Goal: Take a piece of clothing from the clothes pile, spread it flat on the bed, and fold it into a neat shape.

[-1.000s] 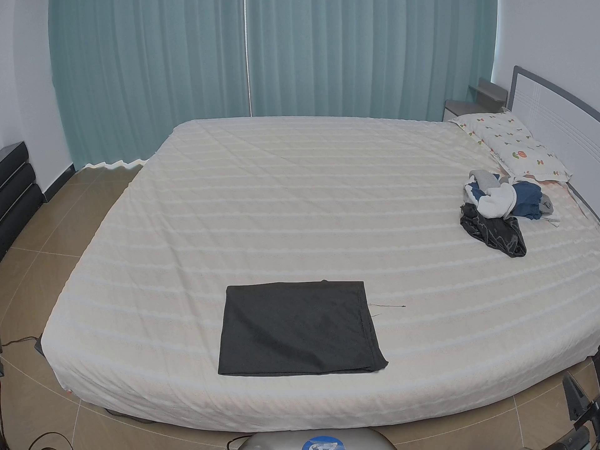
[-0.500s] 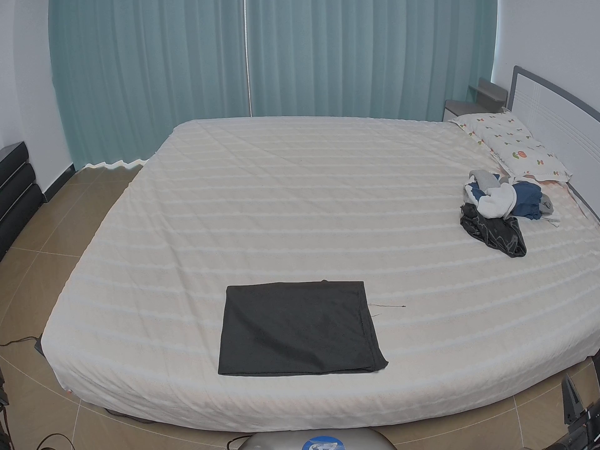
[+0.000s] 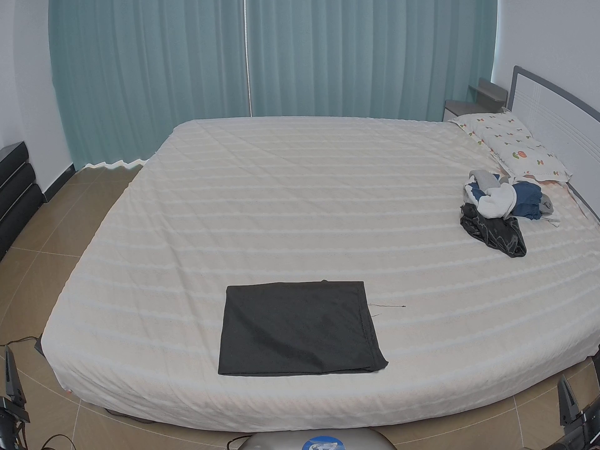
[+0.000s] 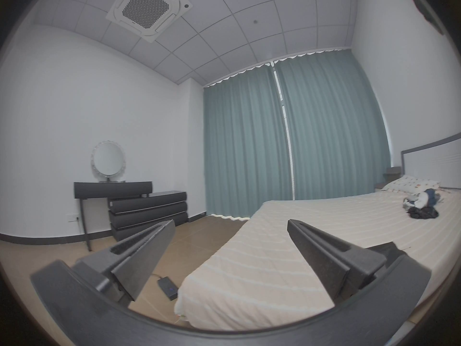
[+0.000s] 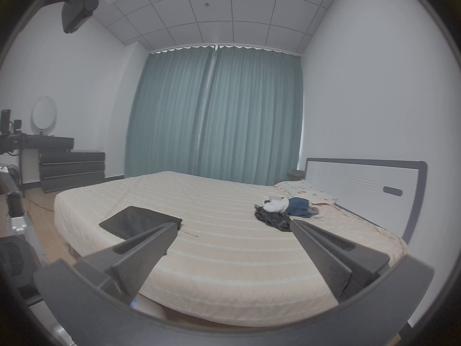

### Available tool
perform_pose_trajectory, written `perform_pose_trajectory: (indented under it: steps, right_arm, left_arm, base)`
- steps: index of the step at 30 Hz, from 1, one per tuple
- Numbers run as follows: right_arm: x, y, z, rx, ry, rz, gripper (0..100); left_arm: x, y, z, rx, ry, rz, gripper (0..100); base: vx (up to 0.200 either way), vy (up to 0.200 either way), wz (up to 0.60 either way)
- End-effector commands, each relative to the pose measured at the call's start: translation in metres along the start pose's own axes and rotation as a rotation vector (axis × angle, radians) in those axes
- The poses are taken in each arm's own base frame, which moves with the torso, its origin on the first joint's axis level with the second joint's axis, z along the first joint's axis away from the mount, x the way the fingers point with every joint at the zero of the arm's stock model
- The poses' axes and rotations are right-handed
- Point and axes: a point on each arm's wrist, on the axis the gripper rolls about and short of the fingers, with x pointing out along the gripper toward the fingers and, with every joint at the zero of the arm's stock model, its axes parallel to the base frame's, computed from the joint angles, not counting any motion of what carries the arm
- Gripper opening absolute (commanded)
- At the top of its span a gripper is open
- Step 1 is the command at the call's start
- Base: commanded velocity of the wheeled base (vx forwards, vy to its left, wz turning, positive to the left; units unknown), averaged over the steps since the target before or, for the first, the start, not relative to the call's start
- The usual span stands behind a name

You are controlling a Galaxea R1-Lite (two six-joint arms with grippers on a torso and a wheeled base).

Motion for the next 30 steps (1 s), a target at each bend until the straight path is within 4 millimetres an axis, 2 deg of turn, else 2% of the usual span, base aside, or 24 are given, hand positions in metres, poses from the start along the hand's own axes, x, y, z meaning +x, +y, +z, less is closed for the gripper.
perform_pose_trajectory:
  steps: [1,5,9,16,21,25,30]
  right_arm:
    - [0.000,0.002,-0.005,0.008,0.000,0.049,100]
    - [0.000,0.003,-0.005,0.048,0.000,0.080,100]
    - [-0.001,0.003,-0.005,0.080,0.014,0.111,100]
    - [0.001,0.003,-0.005,0.086,0.098,0.091,100]
    - [-0.002,0.003,-0.006,0.090,0.048,0.090,100]
    - [-0.001,0.003,-0.005,0.140,0.025,0.083,100]
    - [0.000,0.003,-0.005,0.145,0.017,0.086,100]
  left_arm:
    - [0.000,-0.002,-0.007,-0.016,0.002,-0.058,100]
    - [-0.001,-0.005,-0.015,-0.028,0.065,-0.164,100]
    - [-0.002,-0.006,-0.025,-0.004,0.160,-0.181,100]
    - [-0.002,-0.004,-0.024,0.053,0.158,-0.113,100]
    - [-0.002,-0.004,-0.024,-0.003,0.162,-0.090,100]
    - [-0.002,-0.006,-0.024,-0.126,0.171,-0.204,100]
    - [-0.003,-0.010,-0.025,-0.146,0.184,-0.357,100]
  base:
    - [0.000,0.000,0.00]
    - [0.000,0.000,0.00]
    - [0.000,0.000,0.00]
    - [0.000,0.000,0.00]
    - [0.000,0.000,0.00]
    - [0.000,0.000,0.00]
    - [0.000,0.000,0.00]
